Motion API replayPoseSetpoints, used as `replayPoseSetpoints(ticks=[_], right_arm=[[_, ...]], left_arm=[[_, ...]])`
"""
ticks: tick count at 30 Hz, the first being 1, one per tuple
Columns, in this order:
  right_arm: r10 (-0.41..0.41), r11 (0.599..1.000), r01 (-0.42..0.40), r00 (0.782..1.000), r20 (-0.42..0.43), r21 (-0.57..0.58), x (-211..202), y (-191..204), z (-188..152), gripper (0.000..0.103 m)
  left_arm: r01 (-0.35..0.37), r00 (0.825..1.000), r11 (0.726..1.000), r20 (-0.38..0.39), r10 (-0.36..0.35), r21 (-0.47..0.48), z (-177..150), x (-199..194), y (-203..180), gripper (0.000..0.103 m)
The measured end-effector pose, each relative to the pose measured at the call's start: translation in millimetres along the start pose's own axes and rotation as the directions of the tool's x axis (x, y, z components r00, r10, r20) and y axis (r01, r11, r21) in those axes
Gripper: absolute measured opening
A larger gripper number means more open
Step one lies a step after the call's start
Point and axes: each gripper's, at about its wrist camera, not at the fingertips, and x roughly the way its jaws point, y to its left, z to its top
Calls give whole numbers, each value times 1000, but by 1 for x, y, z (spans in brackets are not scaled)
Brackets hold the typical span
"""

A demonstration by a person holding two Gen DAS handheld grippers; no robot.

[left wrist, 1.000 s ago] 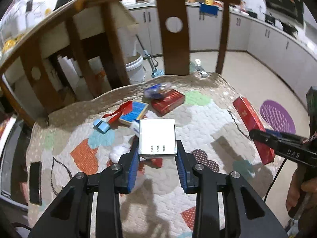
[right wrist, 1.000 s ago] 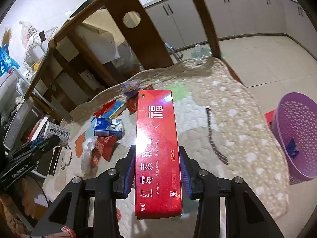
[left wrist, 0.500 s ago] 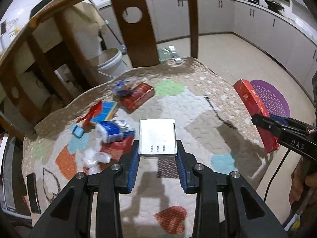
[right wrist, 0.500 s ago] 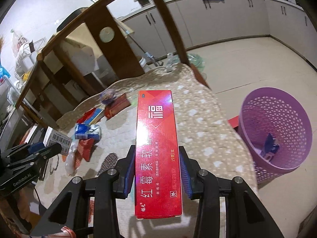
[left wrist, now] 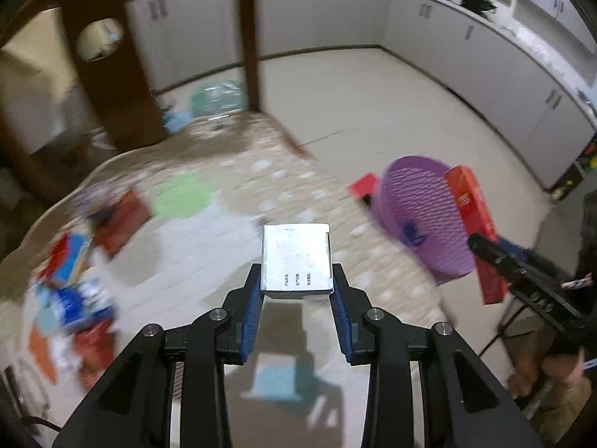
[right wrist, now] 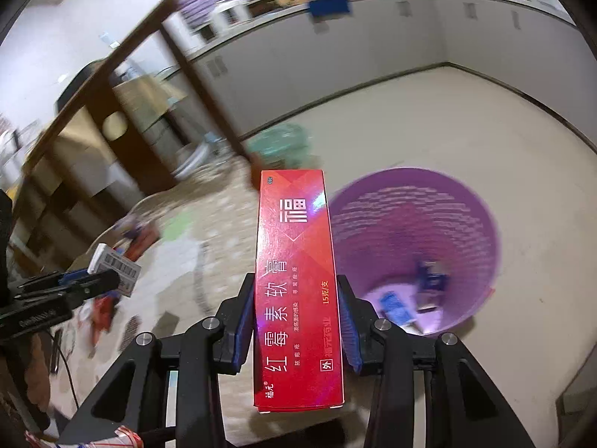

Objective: Collect trash
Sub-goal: 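Move both boxes over the purple wastebasket and release them inside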

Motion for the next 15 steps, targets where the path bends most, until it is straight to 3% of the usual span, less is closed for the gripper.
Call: replayPoseSetpoints(ticks=[7,15], right_arm=[[-87,992,86,996,8,90,10,-63,20,44],[-108,988,106,994,12,112,20,-90,39,44]], left_arm=[[148,988,988,-40,-147,31,46,48,-61,33],[240,969,970,-71,-237,30,72,81,-96,36]])
